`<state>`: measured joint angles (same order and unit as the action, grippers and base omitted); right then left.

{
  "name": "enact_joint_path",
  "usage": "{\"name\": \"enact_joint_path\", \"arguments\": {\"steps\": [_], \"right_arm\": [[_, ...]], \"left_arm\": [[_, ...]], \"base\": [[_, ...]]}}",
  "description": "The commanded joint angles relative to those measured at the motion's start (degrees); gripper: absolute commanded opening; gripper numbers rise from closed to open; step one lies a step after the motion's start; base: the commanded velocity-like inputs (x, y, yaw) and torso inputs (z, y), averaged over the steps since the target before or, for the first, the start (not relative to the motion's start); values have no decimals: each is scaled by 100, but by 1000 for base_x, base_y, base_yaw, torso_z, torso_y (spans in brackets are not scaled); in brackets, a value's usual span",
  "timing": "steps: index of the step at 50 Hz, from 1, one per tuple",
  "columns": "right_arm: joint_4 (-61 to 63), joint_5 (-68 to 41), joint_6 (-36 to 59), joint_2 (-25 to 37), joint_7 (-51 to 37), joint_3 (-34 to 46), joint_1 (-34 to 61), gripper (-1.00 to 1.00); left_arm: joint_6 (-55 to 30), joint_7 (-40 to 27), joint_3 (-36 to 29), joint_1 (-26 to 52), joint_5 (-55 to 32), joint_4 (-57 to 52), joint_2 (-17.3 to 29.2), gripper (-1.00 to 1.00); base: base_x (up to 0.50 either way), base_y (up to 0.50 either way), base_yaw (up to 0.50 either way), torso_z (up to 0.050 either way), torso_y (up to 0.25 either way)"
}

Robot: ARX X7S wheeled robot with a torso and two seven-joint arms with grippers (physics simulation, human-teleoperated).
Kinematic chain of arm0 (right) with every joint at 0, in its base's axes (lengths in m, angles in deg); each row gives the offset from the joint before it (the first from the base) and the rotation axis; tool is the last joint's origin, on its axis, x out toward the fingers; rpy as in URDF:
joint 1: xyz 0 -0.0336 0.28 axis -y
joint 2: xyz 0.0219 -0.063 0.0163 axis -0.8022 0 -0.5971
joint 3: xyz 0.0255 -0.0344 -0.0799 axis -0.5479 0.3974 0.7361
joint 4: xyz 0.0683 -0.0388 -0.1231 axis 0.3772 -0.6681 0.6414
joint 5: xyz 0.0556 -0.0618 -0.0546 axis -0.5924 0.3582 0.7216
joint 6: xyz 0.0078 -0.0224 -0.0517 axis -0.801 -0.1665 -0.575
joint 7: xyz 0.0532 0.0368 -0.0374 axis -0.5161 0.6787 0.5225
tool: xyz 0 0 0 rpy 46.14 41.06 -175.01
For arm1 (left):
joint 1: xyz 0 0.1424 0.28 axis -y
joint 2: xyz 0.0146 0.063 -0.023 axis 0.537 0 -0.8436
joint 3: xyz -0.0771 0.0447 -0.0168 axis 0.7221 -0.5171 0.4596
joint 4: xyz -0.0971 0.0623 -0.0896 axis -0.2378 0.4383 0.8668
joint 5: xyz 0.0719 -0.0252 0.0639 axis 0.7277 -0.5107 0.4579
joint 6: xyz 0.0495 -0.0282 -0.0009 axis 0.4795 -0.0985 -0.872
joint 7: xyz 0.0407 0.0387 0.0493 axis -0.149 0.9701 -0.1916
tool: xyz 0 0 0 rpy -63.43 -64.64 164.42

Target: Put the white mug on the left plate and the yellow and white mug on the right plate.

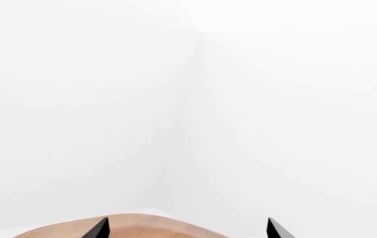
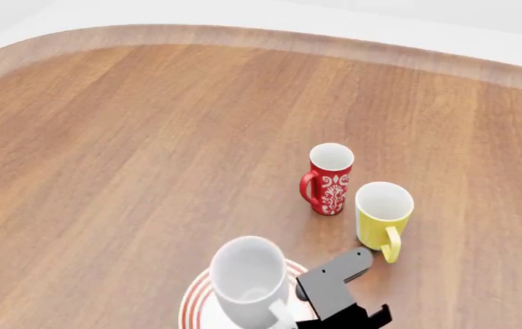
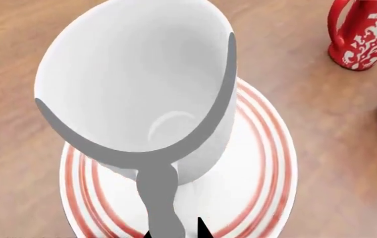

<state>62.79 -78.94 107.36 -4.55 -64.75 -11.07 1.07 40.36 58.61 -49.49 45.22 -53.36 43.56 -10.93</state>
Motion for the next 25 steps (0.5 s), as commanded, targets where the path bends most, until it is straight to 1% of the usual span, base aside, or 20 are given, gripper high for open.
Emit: {"name": "enact_joint_path", "arguments": {"steps": [1, 8, 12, 13, 16, 20, 25], "right_arm": [[-380, 110, -196, -160, 79, 121, 101, -100], [-634, 196, -332, -265, 121, 221, 168, -100], [-888, 240, -432, -350, 2, 174, 227, -100], [-918, 223, -428, -362, -5, 155, 229, 100], [-745, 156, -360, -324, -97, 72, 156, 100], [19, -18, -115, -95, -238, -38, -188, 100], [1189, -287, 179, 394, -406, -215, -841, 100]], "left_arm": [[50, -20, 55, -62, -52, -36, 23, 100], [59, -25, 29, -52, -30, 1, 27, 100], [88, -23, 31, -85, -22, 0, 24, 100], [93, -22, 30, -93, -21, -3, 25, 100], [102, -20, 16, -100, -9, -2, 26, 100], [113, -20, 17, -107, -18, 5, 29, 100], [122, -36, 38, -121, -43, -12, 41, 100]], "base": [[0, 0, 0, 0, 0], [0, 0, 0, 0, 0], [0, 0, 0, 0, 0], [0, 0, 0, 0, 0], [0, 0, 0, 0, 0], [0, 0, 0, 0, 0], [0, 0, 0, 0, 0]]}}
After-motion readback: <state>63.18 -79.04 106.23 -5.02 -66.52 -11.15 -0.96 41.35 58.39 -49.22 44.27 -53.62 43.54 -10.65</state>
